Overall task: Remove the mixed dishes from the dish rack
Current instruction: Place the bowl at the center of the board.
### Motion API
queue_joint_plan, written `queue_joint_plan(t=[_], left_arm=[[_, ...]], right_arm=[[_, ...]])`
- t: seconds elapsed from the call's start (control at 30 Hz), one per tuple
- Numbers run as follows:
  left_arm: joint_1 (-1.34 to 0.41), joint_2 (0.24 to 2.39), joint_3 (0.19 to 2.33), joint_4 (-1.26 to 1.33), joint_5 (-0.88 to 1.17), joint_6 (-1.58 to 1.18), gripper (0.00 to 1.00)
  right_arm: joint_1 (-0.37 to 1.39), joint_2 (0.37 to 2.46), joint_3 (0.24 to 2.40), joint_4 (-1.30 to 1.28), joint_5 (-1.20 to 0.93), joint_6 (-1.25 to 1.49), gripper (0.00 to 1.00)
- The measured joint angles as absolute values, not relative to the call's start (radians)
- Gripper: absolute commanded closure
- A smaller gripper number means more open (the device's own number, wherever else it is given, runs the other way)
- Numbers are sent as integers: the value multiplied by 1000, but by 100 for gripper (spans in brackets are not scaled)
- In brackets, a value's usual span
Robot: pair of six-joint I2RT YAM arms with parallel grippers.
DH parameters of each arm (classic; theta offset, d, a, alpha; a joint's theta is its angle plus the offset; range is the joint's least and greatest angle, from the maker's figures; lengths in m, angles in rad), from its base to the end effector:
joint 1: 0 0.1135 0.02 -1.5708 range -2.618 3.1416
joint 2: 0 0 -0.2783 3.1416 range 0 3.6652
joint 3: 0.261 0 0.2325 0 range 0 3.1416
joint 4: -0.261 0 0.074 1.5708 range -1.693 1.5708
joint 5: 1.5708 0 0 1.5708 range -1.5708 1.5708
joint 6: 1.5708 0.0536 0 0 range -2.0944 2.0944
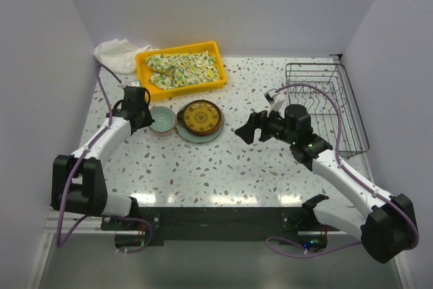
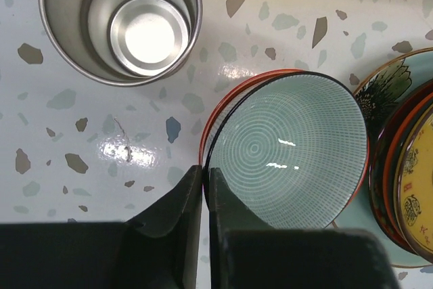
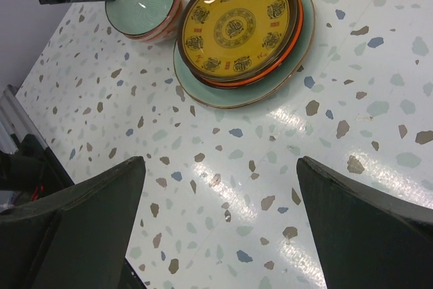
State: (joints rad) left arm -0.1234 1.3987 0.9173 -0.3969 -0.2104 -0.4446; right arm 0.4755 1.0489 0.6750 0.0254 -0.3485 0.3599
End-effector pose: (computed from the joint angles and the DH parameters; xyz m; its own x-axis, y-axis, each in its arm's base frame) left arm 0.2792 -0.0233 0.2396 -0.6844 -0.3389 -0.6455 -0.3393 0.9317 -0.1295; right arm 0.1954 0.1212 0.2861 -0.5362 0.0962 -0.8386 -0.5628 0.6996 0.4402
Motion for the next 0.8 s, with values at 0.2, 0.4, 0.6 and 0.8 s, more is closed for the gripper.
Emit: queue_joint_plan(t=[0.2,0.4,0.6,0.8], left_arm=[[-106,1399,877,-357,-182,-460,96],[-94,1399,870,-344,-156,-461,79],[-93,1388,871,-357,-137,-458,57],[-93,1303,876,-400,-125,-440,35]], right_arm=[[476,1047,675,14,-348,360,2],[476,1045,675,12,-348,358,2],[476,1045,678,2,-322,327,2],[476,1145,806,-31,-260,265,2]])
